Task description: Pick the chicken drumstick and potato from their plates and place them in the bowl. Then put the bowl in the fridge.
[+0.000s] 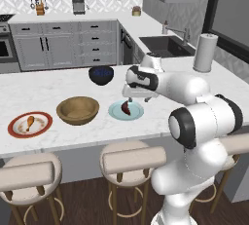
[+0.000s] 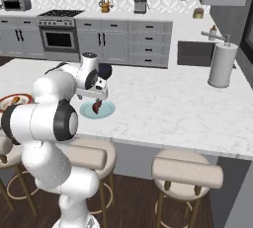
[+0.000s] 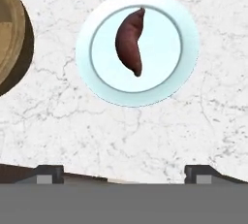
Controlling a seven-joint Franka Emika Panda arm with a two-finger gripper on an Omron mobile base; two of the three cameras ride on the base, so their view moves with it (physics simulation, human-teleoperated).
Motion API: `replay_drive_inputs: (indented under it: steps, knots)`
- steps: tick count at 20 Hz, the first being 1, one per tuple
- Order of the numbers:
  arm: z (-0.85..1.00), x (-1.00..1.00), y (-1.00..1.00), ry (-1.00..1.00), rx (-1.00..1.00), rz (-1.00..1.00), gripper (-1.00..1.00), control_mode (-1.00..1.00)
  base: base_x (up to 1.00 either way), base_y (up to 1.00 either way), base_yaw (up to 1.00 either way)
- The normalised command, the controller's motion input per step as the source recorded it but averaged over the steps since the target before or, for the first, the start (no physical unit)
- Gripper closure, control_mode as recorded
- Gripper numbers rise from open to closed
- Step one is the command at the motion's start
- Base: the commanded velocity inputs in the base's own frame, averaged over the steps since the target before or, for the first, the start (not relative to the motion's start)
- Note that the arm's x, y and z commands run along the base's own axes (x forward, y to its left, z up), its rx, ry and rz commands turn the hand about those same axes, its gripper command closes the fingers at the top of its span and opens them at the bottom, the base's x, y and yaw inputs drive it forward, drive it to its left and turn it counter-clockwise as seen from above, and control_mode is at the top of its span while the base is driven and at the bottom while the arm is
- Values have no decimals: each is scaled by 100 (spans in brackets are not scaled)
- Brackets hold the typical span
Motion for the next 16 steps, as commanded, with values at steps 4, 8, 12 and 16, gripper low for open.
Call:
replay_drive_inputs:
  steps: [4,8,12,16]
  knots:
    - [-31,39,0,2,0,0,-100,-100,0,0,0]
    - [-47,24,11,1,-1,0,-100,-100,0,0,0]
    - [-32,38,34,11,-5,0,-100,-100,0,0,0]
    - [-27,33,0,4,0,0,-100,-100,0,0,0]
